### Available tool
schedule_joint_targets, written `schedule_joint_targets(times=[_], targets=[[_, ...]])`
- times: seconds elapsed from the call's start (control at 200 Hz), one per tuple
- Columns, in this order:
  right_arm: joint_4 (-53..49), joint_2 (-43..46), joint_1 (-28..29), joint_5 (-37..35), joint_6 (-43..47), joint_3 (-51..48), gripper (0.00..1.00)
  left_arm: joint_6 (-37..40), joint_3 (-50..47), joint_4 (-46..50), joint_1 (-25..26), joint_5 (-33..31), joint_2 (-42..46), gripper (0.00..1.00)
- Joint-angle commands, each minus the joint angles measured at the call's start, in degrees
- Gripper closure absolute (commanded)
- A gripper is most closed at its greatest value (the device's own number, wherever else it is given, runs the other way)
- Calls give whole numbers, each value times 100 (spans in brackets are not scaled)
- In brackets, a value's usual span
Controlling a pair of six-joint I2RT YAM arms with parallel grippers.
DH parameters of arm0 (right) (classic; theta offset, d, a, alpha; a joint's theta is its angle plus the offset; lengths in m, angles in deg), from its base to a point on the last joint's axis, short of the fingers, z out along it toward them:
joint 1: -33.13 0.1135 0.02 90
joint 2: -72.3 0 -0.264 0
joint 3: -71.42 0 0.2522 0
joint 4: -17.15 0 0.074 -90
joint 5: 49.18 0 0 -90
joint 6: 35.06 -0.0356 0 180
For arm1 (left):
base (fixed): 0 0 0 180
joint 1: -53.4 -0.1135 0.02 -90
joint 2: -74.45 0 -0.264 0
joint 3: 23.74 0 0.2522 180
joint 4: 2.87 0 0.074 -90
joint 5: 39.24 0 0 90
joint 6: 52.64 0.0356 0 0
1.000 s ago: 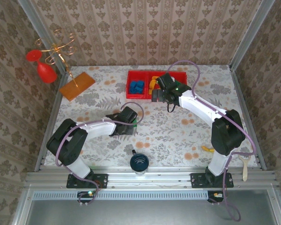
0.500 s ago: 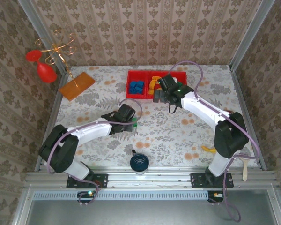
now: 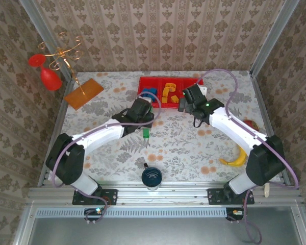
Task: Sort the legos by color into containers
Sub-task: Place the lego in the container.
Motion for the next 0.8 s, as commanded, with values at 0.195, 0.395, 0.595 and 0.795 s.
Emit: schedule_joint_targets(times=[0.195, 0.395, 0.595, 0.795], targets=[[-93, 920, -169, -617, -269, -543, 0, 549, 1730, -588, -38, 880, -1374, 81], [-130, 1296, -241, -797, -286, -764, 0, 623, 3038, -671, -29, 1251, -2407, 81], [-157, 1539, -311, -977, -399, -931, 0, 784, 4258, -639, 28, 1574, -3341, 79], [-73, 1691, -338, -986, -410, -981, 0, 974, 5560, -314, 48, 1833, -4241, 78]])
